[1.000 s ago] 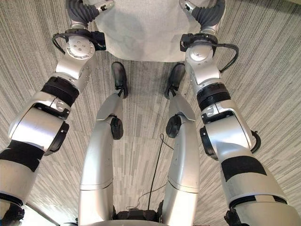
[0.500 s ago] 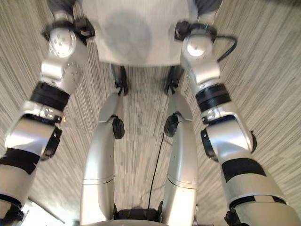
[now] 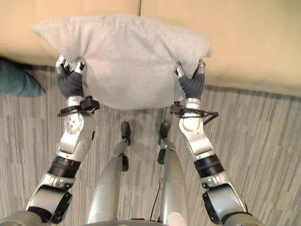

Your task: Pick up all the scattered cushions and arrange them neatly on the sofa.

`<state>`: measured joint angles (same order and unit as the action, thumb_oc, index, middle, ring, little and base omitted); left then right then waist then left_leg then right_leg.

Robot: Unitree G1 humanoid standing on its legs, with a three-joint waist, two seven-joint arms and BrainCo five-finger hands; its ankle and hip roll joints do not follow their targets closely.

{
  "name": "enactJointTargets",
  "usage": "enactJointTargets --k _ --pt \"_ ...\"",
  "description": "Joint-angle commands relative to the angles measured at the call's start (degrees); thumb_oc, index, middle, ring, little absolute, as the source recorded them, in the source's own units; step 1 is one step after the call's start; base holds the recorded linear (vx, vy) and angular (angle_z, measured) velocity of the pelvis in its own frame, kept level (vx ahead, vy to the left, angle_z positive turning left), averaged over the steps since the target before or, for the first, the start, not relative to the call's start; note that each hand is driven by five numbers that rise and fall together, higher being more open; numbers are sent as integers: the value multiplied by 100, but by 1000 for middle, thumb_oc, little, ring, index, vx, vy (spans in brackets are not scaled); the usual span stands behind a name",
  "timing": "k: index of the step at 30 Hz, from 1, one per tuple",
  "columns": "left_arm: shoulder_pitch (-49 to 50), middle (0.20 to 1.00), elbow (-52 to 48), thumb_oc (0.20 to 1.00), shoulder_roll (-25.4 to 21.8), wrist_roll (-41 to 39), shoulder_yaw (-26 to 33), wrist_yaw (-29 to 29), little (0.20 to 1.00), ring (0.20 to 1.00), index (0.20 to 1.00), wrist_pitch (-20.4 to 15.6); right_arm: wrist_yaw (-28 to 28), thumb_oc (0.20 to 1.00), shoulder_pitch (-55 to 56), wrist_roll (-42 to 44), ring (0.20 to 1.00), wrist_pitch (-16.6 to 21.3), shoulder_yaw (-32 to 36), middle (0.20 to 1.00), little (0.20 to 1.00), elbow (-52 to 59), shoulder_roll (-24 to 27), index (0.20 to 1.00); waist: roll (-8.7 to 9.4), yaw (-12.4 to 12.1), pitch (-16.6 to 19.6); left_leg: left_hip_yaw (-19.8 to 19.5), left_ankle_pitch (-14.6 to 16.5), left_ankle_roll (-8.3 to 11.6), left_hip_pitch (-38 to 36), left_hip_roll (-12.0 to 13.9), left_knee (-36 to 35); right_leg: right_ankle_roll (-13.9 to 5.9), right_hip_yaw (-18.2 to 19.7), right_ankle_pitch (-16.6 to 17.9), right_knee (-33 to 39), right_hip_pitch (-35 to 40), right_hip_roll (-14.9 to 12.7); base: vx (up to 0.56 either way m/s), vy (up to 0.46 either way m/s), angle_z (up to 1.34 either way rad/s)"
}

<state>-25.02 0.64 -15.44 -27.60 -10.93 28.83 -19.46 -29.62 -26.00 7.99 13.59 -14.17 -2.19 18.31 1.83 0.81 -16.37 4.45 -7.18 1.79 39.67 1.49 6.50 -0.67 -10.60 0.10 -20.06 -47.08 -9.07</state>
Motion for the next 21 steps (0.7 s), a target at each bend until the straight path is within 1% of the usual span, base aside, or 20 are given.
enactJointTargets --k 1,5,6,8,10,12,14,15,16,17,18,19,20,21 --pt "-240 200 -368 200 158 178 -771 -680 200 200 200 -468 429 200 -183 -388 200 734 -354 200 200 556 -273 200 -83 45 572 -629 593 193 -797 -58 -95 -585 -365 152 1002 1216 50 98 -66 0" --pt "234 200 -446 200 103 164 -1023 -798 200 200 200 -435 503 200 393 -446 200 702 -301 200 200 757 -234 200 -83 29 691 -566 557 233 -1789 0 -451 -598 -473 146 1484 2378 143 117 -57 7" --pt "435 200 -487 200 55 187 -1092 -803 200 200 200 -408 508 200 626 -515 200 687 -268 200 200 851 -185 200 -80 46 754 -490 586 273 -2195 79 -572 -597 -476 67 1640 2845 203 125 -76 5" --pt "625 200 -535 200 28 203 -1053 -769 200 200 200 -394 489 200 849 -533 200 671 -187 200 200 892 -141 200 -74 82 873 -433 558 314 -2466 122 -643 -595 -474 39 1806 3206 269 109 -75 -3" --pt "821 200 -554 200 19 156 -969 -733 200 200 200 -395 463 200 1042 -568 200 646 -120 200 200 980 -136 200 -67 104 957 -347 603 357 -2753 190 -656 -590 -493 -15 1994 3581 352 88 -69 3" --pt "1008 200 -607 200 9 101 -900 -730 200 200 200 -381 456 200 1221 -550 200 643 -50 200 200 1063 -134 200 -41 106 1032 -312 682 376 -2947 245 -557 -568 -521 -75 2063 3851 404 88 -93 -2" --pt "1226 200 -664 200 -7 47 -891 -776 200 200 200 -341 527 200 1398 -520 200 639 -20 200 200 1128 -88 200 22 77 1050 -325 874 356 -3126 277 -254 -494 -467 -185 2123 4214 467 55 -101 -2" --pt "1233 200 -668 200 -8 46 -892 -777 200 200 200 -339 529 200 1405 -520 200 638 -20 200 200 1132 -88 200 21 73 1035 -324 888 357 -3142 279 -240 -494 -466 -184 2133 4239 470 52 -60 2" --pt "1260 200 -645 200 -7 19 -888 -789 200 200 200 -320 547 200 1449 -514 200 628 -21 200 200 1120 -67 200 42 59 1059 -341 948 342 -3187 271 -148 -479 -457 -204 2143 4321 479 63 -28 1" --pt "1309 200 -650 200 7 5 -913 -785 200 200 200 -276 584 200 1518 -490 200 603 -19 200 200 1098 -38 200 84 23 1044 -437 1121 322 -3275 185 121 -454 -382 -234 2160 4509 483 66 -23 -3" --pt "1319 200 -663 200 28 4 -925 -788 200 200 200 -270 592 200 1559 -485 200 599 20 200 200 1096 -26 200 114 7 1009 -531 1137 346 -3218 118 285 -454 -374 -240 2161 4566 457 47 3 -11" --pt "1314 200 -665 200 35 -9 -949 -806 200 200 200 -261 593 200 1567 -477 200 591 39 200 200 1097 -20 200 124 12 992 -559 1128 343 -3167 90 303 -458 -382 -242 2170 4596 438 39 59 -11" --pt "1316 200 -643 200 28 2 -985 -838 200 200 200 -230 620 200 1609 -479 200 577 76 200 200 1103 -22 200 126 24 1070 -494 1052 315 -3106 60 150 -481 -449 -242 2203 4663 414 36 55 0" --pt "1318 200 -643 200 28 2 -986 -837 200 200 200 -229 621 200 1612 -479 200 576 77 200 200 1105 -22 200 129 26 1077 -495 1044 313 -3106 55 139 -483 -451 -241 2206 4660 410 74 157 23"
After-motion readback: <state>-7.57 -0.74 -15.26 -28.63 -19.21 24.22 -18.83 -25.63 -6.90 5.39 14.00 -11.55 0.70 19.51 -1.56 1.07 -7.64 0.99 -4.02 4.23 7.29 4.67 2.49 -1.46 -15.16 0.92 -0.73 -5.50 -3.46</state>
